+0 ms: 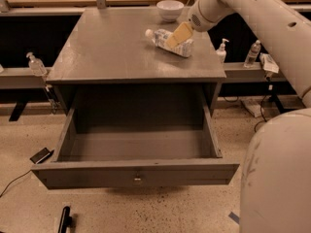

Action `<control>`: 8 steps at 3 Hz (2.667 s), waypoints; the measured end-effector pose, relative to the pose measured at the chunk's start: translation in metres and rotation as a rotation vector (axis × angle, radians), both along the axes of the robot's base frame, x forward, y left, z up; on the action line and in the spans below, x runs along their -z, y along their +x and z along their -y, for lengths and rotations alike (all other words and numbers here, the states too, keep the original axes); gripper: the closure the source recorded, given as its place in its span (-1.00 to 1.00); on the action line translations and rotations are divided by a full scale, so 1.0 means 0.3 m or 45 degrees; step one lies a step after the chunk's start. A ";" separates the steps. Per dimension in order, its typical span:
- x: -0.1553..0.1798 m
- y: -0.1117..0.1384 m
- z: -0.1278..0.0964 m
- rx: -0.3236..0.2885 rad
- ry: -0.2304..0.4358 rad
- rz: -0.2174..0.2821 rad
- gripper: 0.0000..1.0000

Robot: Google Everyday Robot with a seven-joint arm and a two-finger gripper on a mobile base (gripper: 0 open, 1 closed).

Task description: Place blue plastic bottle into top drawer

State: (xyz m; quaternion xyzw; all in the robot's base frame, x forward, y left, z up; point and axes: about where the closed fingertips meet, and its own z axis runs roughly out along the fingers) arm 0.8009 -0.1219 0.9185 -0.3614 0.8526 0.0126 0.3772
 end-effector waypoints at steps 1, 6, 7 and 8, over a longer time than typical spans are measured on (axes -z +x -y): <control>0.036 0.067 -0.059 -0.101 0.143 0.070 -1.00; 0.210 0.207 -0.211 -0.254 0.199 0.038 0.28; 0.175 0.170 -0.254 -0.333 0.146 0.074 0.74; 0.080 0.103 -0.283 -0.466 0.132 0.190 1.00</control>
Offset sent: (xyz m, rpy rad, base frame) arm 0.0644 0.0626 -0.0225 0.2934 -0.1292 0.2456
